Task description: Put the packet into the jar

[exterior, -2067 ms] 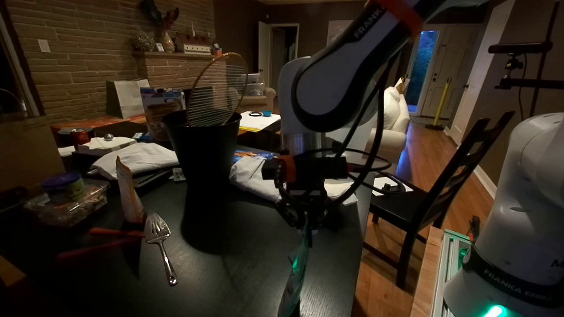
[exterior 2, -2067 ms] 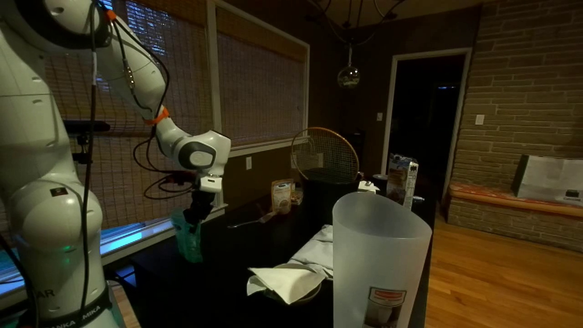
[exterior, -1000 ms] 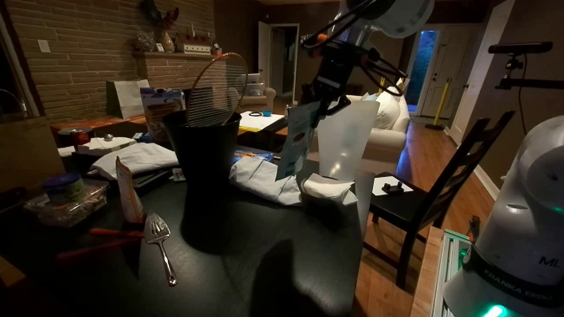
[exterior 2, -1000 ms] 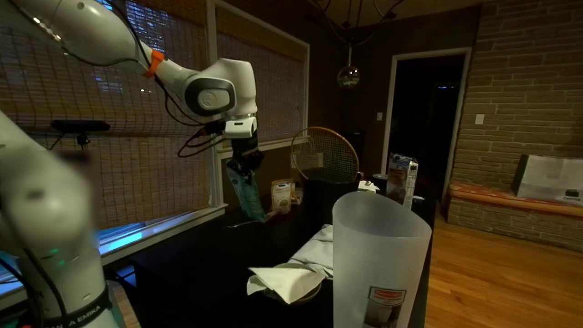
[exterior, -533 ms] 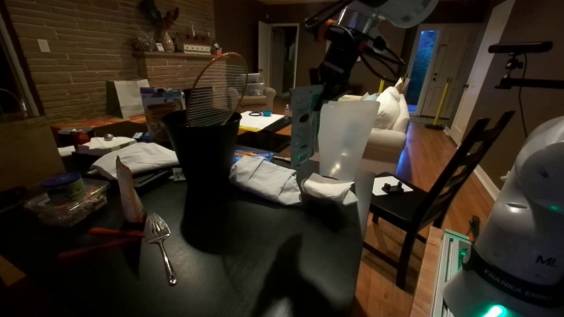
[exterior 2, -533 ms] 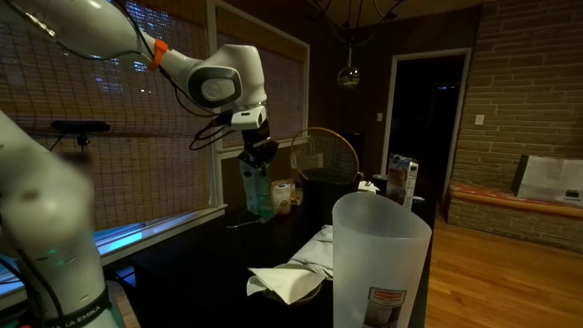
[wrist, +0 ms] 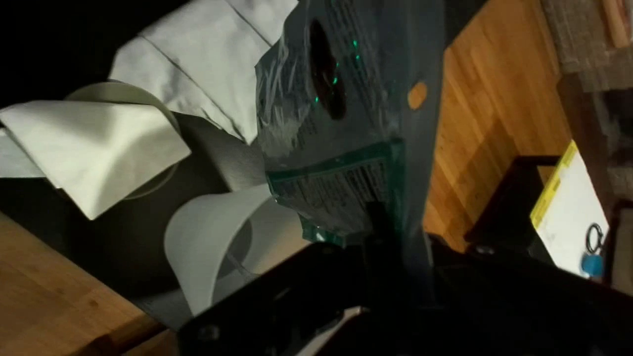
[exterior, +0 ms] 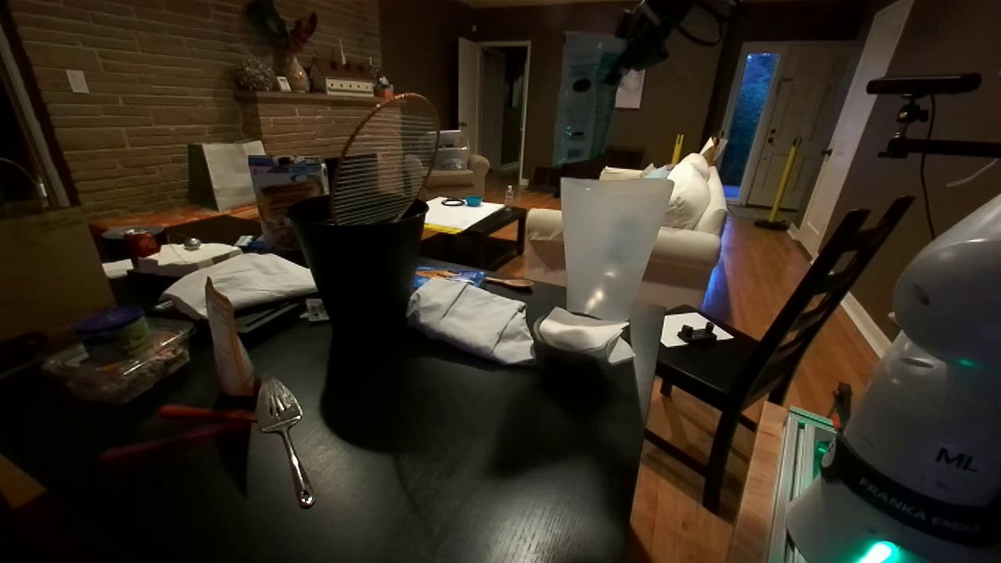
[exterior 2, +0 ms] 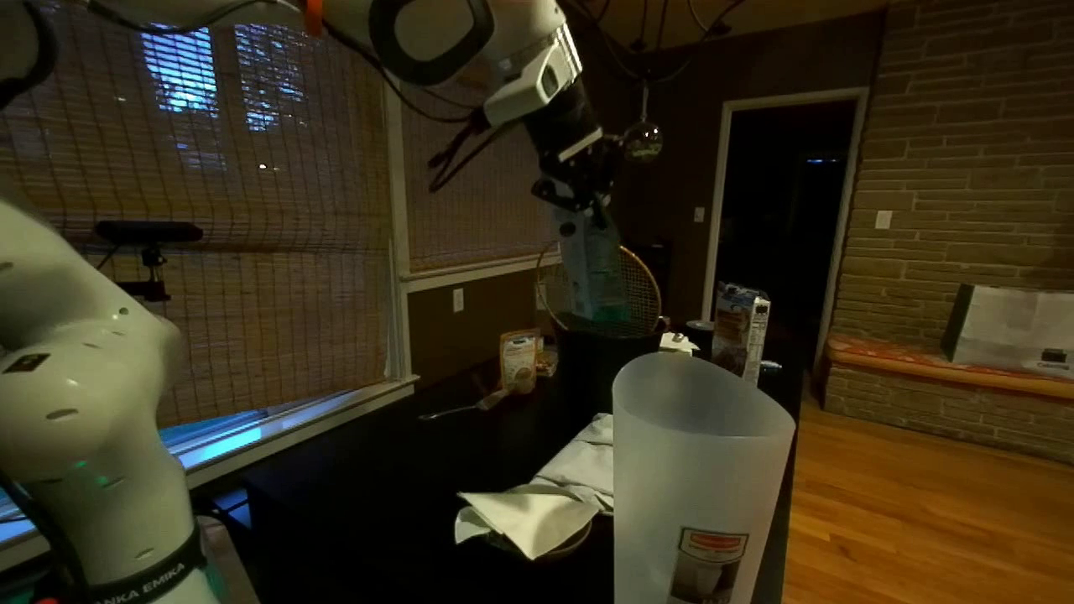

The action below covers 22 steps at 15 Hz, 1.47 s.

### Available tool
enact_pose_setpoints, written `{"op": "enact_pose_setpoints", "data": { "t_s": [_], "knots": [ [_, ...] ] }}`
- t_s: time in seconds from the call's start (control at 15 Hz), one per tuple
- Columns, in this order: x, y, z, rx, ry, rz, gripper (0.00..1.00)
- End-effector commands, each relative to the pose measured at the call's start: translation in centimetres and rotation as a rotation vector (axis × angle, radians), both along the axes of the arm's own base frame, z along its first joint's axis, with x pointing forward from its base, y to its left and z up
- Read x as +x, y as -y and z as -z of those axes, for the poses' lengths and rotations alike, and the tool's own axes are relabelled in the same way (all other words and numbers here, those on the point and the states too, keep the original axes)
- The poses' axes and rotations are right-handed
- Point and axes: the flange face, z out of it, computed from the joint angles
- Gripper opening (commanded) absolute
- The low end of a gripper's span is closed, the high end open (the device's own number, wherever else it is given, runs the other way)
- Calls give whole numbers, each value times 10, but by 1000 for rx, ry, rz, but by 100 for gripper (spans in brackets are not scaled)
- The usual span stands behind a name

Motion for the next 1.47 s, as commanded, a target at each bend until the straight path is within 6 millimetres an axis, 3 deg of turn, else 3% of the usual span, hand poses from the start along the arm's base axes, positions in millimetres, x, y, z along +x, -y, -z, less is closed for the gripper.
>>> {"op": "enact_pose_setpoints", "data": {
  "t_s": [0.0, 0.27, 0.4, 0.67, 0.87, 1.33, 1.4],
  "knots": [
    [29, 50, -36, -21, 80, 181, 1],
    [46, 96, -23, -49, 130, 376, 1],
    [37, 105, -13, -58, 127, 474, 1],
    [12, 100, -15, -118, 109, 637, 1],
    [10, 87, -14, -121, 78, 647, 1],
    [18, 62, 41, -33, -76, 631, 1],
    [19, 62, 48, -22, -100, 644, 21]
  ]
}}
